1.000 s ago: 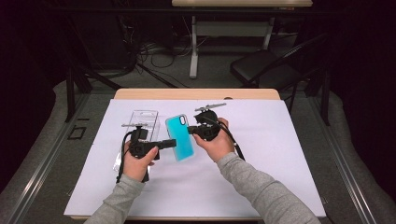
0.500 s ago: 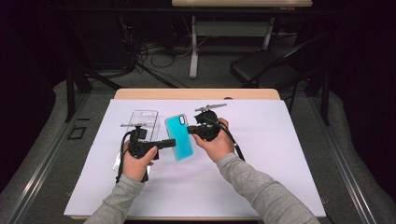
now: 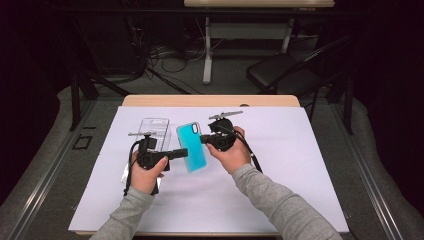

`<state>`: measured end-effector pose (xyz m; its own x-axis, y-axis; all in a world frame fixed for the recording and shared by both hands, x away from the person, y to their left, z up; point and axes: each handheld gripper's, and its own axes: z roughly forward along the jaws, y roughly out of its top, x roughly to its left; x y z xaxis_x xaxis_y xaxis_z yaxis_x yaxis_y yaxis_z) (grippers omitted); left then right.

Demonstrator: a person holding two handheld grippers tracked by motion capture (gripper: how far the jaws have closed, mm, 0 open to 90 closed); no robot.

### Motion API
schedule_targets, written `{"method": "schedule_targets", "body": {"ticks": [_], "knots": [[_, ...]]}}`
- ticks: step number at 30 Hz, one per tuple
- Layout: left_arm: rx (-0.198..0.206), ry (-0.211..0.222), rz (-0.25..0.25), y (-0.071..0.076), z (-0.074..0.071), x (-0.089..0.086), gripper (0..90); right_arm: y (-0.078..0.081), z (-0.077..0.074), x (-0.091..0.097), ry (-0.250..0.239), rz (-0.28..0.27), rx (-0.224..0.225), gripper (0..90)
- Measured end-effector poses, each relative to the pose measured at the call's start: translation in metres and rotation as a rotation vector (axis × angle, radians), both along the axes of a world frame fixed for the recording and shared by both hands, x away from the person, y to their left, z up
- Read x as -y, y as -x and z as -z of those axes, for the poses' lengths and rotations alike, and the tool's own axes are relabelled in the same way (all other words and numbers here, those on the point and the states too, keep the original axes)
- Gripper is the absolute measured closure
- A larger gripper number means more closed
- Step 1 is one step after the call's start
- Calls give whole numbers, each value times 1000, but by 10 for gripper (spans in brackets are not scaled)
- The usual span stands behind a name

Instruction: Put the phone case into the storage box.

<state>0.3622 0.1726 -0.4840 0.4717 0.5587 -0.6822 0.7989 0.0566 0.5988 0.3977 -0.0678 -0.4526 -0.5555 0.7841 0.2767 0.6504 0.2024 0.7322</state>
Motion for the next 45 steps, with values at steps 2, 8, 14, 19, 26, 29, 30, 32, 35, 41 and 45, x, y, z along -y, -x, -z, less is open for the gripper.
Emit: {"method": "schedule_targets", "body": {"ticks": [2, 8, 14, 19, 26, 29, 30, 32, 35, 41, 45], "knots": [[1, -1, 0, 0, 0, 0, 816, 0, 0, 0, 0, -3, 3, 866], [3, 2, -5, -1, 0, -3, 817, -1, -1, 2, -20, -9, 2, 816], [12, 10, -11, -1, -1, -6, 817, -2, -4, 7, -46, -22, 8, 739], [23, 5, -14, 0, -3, -8, 817, 1, -5, 13, -51, -57, 32, 678], [41, 2, -13, 0, -5, -12, 816, 5, -9, 21, -58, -100, 86, 633], [48, -4, -9, 0, -6, -12, 816, 7, -13, 26, -58, -122, 112, 620], [51, -7, -8, 0, -6, -13, 816, 7, -13, 26, -58, -122, 112, 620], [53, -12, -5, 0, -6, -13, 816, 8, -14, 28, -70, -129, 115, 620], [62, -17, 4, 0, -7, -14, 817, 9, -16, 31, -74, -152, 136, 602], [87, -29, 15, 1, -9, -15, 817, 10, -15, 36, -85, -204, 157, 575], [93, -27, 23, 1, -10, -17, 817, 11, -16, 37, -69, -247, 160, 574]]}}
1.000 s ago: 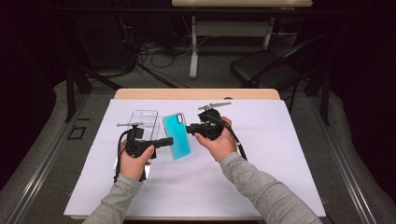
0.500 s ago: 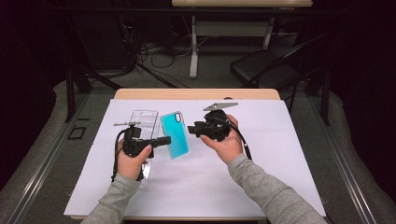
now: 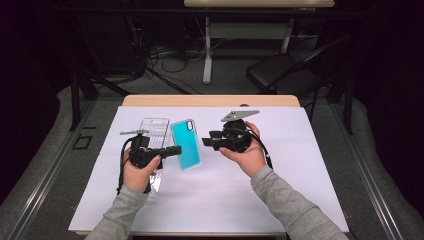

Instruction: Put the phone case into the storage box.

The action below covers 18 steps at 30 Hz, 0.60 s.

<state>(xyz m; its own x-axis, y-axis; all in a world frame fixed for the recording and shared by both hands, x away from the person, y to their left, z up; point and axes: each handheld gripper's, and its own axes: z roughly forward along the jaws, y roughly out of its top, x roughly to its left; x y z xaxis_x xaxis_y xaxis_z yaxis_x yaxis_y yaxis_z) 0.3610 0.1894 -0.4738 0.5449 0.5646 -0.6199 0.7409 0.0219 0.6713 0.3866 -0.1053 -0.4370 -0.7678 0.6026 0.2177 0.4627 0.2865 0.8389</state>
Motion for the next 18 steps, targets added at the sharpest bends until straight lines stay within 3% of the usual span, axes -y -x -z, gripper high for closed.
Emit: {"method": "schedule_targets", "body": {"ticks": [7, 18], "knots": [[22, -20, 22, 1, -2, 0, 817, 3, -3, 2, 25, -33, 5, 568], [53, -19, 54, 2, -4, -1, 817, 6, -7, 7, 52, -55, 76, 518]]}}
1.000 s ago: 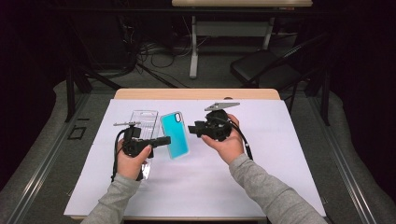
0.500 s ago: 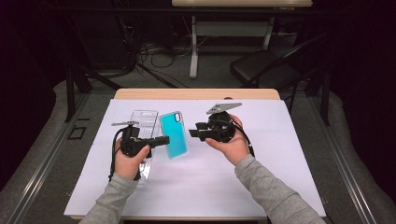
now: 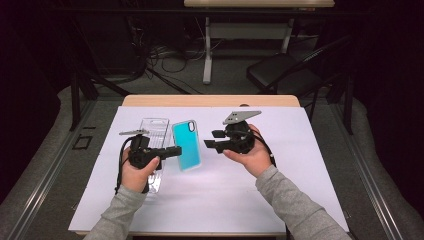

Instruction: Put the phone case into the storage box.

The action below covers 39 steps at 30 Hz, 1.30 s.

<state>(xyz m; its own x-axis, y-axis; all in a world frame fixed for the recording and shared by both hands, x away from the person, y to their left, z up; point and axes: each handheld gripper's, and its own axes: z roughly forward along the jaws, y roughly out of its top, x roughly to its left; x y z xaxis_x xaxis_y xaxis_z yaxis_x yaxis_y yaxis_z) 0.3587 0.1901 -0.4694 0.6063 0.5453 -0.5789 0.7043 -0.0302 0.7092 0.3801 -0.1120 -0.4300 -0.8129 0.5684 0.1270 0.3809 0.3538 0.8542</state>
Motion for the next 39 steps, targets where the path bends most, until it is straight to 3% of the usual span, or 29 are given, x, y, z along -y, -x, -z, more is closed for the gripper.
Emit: {"method": "schedule_targets", "body": {"ticks": [7, 11, 12, 26, 32, 39], "knots": [[11, 7, 16, 1, -1, 0, 817, 0, 1, 0, -29, -16, -6, 514], [19, 12, 32, 2, -2, 0, 817, -1, 6, 2, -60, -29, -43, 524], [16, 18, 35, 3, -2, 2, 817, -1, 9, 4, -71, -41, -72, 531], [23, 35, 107, 8, -4, 12, 817, 4, 27, 21, -185, -115, -194, 541], [22, 41, 126, 10, -5, 15, 817, 9, 31, 28, -231, -123, -214, 549], [28, 40, 159, 13, -4, 22, 817, 12, 35, 33, -245, -112, -216, 563]]}}
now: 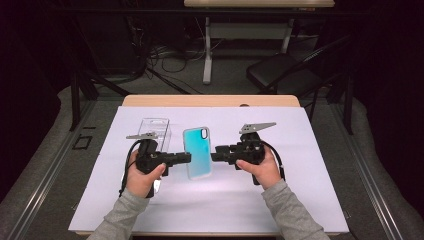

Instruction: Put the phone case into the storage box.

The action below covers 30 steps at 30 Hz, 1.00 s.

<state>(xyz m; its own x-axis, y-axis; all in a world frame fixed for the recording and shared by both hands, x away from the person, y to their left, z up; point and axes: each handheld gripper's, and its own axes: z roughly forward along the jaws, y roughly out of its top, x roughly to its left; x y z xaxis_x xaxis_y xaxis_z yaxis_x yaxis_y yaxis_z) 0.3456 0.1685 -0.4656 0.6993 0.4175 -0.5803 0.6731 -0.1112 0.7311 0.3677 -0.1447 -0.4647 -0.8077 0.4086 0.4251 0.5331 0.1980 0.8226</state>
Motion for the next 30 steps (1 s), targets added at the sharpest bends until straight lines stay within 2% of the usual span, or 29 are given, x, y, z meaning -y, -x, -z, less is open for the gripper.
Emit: {"method": "schedule_targets", "body": {"ticks": [6, 13, 30], "knots": [[-7, 4, 13, 2, 1, 3, 817, 3, 2, 2, -10, -1, -10, 590], [-7, 8, 28, 3, 2, 7, 817, 4, 7, 1, -21, -11, -53, 627], [-8, 4, 48, 5, 3, 11, 817, 4, 14, -2, -24, -30, -77, 665]]}}
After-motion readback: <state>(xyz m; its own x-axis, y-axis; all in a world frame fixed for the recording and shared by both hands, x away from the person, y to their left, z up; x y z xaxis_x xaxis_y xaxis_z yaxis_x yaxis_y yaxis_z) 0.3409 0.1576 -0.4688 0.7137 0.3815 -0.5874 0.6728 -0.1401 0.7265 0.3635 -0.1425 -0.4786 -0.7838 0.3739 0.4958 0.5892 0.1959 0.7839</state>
